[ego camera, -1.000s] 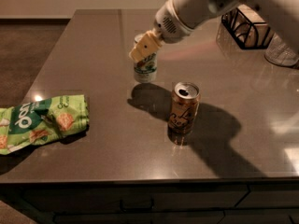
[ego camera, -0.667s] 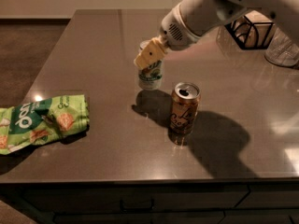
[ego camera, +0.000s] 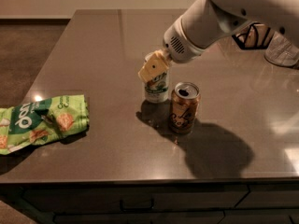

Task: Move 7up can near orange can

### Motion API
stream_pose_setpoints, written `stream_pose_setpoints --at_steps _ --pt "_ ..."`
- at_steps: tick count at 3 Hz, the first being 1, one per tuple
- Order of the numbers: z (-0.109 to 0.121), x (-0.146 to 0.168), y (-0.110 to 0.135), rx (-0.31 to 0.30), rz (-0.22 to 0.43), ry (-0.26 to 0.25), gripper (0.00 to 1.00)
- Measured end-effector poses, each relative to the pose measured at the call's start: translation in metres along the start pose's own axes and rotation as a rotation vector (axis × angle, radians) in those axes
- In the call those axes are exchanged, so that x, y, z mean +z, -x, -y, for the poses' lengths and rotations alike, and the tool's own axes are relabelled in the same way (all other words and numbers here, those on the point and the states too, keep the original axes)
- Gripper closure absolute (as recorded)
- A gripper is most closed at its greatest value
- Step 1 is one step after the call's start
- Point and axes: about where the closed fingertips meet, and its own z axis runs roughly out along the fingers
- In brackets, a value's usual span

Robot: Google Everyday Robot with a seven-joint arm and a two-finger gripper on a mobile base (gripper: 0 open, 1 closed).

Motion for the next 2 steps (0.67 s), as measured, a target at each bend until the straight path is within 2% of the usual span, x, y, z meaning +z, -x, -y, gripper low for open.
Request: stream_pose_setpoints --at_steps 2 --pt "0.0003 0.0083 -0.0252 0.05 -0.053 -0.026 0.37"
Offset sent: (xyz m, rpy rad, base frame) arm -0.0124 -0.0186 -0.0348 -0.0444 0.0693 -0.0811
